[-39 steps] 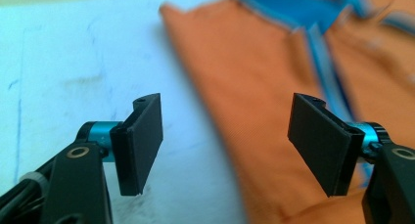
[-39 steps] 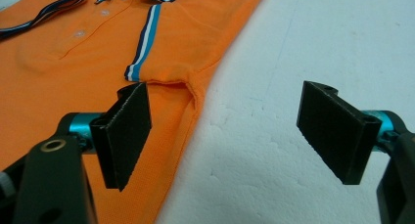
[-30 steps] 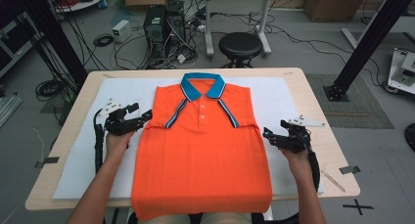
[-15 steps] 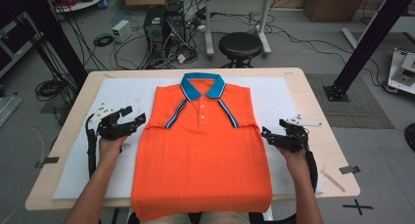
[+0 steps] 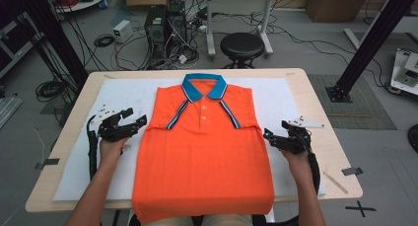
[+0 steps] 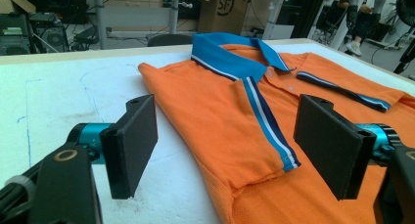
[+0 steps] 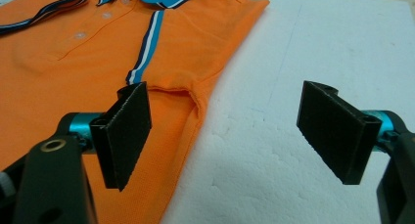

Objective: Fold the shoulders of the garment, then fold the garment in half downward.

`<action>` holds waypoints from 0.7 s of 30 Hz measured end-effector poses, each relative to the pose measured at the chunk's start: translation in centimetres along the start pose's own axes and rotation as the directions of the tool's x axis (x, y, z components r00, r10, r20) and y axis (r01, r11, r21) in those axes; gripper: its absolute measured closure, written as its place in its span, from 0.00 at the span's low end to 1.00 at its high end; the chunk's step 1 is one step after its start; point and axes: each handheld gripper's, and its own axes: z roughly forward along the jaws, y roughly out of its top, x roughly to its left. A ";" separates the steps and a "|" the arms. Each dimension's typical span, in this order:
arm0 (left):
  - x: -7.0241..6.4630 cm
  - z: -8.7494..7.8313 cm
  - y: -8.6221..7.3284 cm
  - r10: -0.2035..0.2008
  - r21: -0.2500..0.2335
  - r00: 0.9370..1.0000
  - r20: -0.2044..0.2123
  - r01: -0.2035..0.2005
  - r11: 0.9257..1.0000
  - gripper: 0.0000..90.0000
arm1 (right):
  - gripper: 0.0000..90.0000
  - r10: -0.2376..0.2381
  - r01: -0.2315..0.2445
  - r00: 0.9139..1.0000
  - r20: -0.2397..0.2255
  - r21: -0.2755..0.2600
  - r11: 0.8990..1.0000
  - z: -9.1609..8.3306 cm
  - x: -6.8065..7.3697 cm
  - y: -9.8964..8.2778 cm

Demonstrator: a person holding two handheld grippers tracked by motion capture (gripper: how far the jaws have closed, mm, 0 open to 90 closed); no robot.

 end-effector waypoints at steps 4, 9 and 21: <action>-0.1 0.0 0.1 0.001 -0.002 1.000 0.001 -0.001 1.000 0.27 | 0.23 -0.004 0.004 1.000 -0.001 0.000 1.000 -0.1 0.2 0.0; -0.3 0.0 0.1 0.004 0.013 1.000 0.003 -0.004 1.000 0.27 | 0.23 0.006 -0.006 1.000 -0.003 0.005 1.000 0.1 0.2 0.0; -1.0 -1.3 -0.7 -0.006 0.141 0.999 -0.052 0.014 0.990 0.35 | 0.24 -0.002 0.003 1.000 -0.011 0.027 1.000 0.0 0.8 -0.5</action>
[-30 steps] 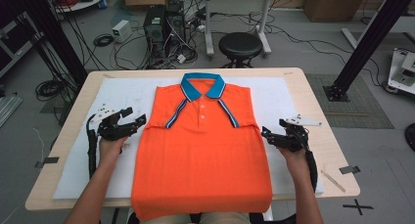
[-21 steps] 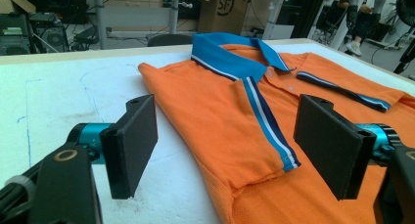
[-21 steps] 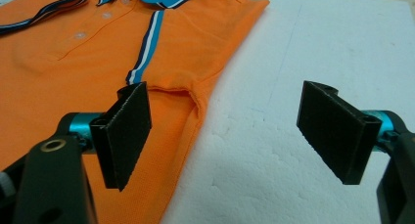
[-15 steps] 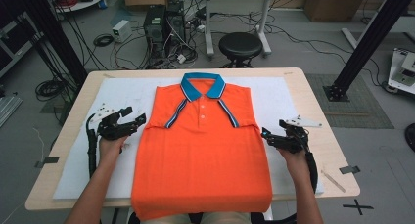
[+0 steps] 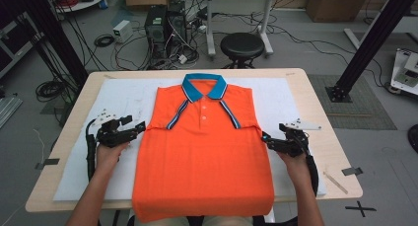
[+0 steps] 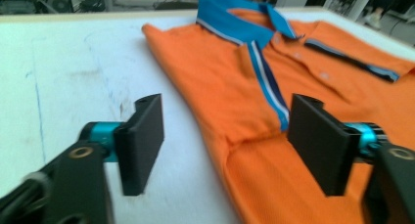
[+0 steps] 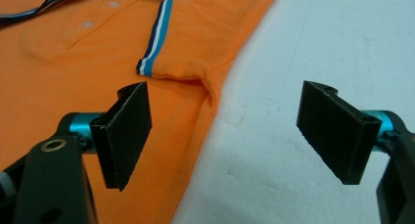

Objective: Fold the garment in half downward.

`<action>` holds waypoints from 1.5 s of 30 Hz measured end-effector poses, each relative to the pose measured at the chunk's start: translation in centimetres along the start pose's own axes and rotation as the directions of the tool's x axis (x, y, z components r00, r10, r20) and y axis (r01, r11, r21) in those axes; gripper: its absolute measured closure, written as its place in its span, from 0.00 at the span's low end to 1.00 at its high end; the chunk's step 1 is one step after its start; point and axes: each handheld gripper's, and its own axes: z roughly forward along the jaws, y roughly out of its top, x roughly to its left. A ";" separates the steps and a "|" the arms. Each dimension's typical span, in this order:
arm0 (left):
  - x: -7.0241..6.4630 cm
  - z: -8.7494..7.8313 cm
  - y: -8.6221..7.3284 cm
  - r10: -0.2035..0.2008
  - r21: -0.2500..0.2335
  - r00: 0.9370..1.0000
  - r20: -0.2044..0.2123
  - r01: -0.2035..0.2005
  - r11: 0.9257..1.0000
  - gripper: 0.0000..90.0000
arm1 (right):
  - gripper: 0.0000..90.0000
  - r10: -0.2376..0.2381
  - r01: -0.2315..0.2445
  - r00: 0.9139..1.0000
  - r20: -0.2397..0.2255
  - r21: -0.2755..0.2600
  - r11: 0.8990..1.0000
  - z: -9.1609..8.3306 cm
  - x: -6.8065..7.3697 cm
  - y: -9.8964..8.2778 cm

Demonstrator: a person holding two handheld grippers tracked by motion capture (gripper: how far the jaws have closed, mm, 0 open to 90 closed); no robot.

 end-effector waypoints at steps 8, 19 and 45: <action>-0.8 -0.2 -1.4 -0.024 0.163 1.000 -0.018 0.027 0.986 0.47 | 0.42 0.012 -0.012 1.000 0.001 0.116 0.993 0.5 1.1 -0.8; -3.5 0.1 -2.1 0.123 0.295 0.991 -0.047 -0.103 0.950 0.71 | 0.73 -0.019 0.013 0.999 0.028 0.224 0.974 0.5 2.7 -1.7; -3.3 -1.9 -2.5 0.006 0.289 1.000 -0.021 0.001 0.957 0.97 | 0.99 0.020 -0.022 1.000 0.009 0.206 0.978 -2.0 2.9 -2.5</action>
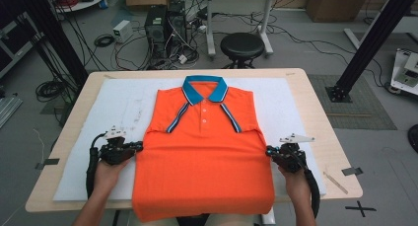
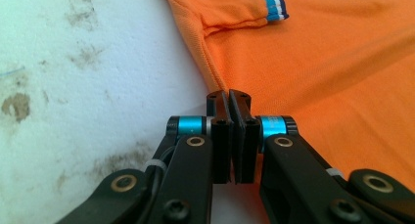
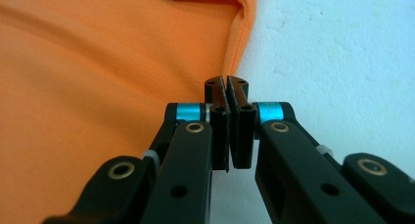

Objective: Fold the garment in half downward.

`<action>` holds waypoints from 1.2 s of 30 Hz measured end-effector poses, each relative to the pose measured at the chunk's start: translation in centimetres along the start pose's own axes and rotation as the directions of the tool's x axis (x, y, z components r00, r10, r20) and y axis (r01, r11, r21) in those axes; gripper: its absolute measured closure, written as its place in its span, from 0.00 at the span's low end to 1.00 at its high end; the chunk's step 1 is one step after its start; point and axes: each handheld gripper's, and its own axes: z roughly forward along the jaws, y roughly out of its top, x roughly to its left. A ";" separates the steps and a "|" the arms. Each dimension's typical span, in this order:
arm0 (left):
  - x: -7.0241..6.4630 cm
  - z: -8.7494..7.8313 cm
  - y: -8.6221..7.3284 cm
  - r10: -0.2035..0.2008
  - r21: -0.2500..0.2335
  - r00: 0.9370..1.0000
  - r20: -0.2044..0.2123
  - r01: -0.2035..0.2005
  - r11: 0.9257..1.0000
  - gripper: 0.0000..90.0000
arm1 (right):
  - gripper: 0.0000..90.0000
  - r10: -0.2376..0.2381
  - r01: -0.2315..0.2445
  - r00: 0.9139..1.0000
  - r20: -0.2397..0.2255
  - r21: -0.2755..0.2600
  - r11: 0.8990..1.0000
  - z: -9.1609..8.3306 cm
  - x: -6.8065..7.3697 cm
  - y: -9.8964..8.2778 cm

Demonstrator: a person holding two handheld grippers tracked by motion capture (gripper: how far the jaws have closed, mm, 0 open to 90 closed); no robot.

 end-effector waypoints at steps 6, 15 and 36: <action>-0.2 -0.6 -0.3 -0.010 -0.003 1.000 0.011 0.011 1.000 0.97 | 0.99 0.007 -0.007 1.000 -0.003 -0.005 1.000 -0.7 0.1 -0.6; -0.7 -1.6 -1.0 -0.093 -0.068 0.996 -0.006 0.092 0.993 0.70 | 0.79 0.041 -0.040 0.999 0.006 -0.057 0.998 -1.7 0.3 -1.0; -4.2 -4.3 -4.8 -0.031 0.000 0.999 -0.008 0.031 1.000 0.93 | 0.96 -0.039 0.040 0.999 -0.018 0.062 0.997 -2.7 2.2 -3.3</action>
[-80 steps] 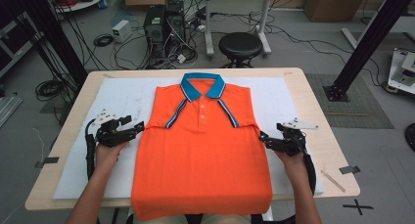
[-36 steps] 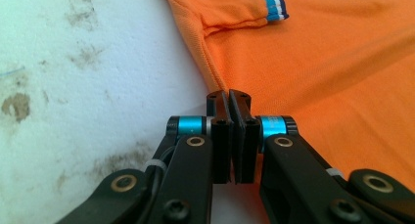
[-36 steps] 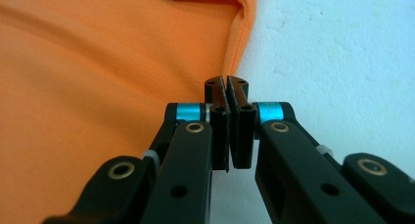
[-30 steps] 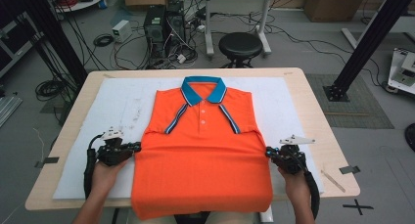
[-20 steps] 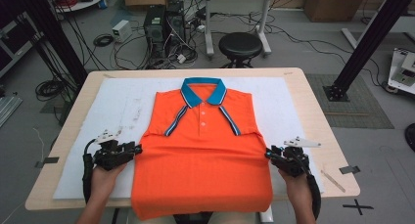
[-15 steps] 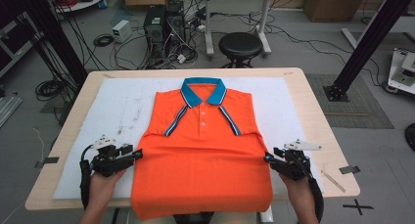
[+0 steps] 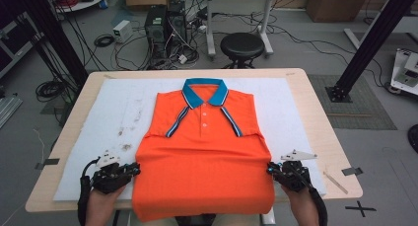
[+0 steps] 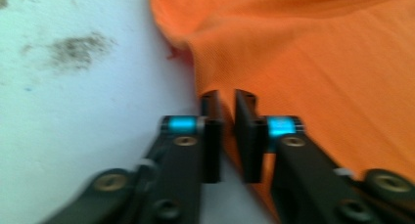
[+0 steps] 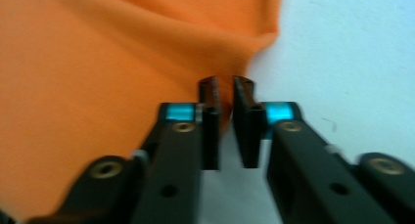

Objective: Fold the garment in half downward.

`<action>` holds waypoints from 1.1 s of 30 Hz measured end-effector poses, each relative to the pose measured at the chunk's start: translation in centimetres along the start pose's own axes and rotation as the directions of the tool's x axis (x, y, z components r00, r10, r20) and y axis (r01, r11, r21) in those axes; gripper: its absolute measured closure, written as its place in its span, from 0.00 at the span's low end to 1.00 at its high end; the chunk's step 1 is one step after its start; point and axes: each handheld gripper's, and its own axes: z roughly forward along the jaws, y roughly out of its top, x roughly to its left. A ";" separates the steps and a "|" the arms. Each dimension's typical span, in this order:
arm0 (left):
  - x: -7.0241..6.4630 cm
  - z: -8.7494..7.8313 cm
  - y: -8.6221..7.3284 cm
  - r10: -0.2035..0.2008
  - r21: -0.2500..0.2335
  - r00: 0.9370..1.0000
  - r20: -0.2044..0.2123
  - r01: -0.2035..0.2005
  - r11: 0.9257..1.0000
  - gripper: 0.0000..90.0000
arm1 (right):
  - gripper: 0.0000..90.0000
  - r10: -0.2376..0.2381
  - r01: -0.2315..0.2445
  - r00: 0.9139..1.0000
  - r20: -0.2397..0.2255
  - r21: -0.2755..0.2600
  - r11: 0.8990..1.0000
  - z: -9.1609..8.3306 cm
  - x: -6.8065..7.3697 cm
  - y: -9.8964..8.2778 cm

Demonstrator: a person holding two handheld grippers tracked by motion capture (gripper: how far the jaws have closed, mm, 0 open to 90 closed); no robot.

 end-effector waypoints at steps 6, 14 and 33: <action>0.2 -0.4 0.0 0.010 0.016 0.999 0.052 -0.011 1.000 0.96 | 0.99 -0.002 0.003 1.000 -0.014 0.018 1.000 -0.4 0.0 0.0; 0.4 -2.1 -0.5 0.021 -0.007 0.993 0.120 -0.020 1.000 0.96 | 0.99 -0.008 0.008 0.999 -0.037 0.001 1.000 -2.5 -0.2 -0.9; -0.7 -0.8 -0.7 -0.035 -0.013 0.997 0.069 0.036 0.999 0.55 | 0.64 0.020 -0.020 1.000 -0.012 -0.015 1.000 -1.5 0.7 -1.3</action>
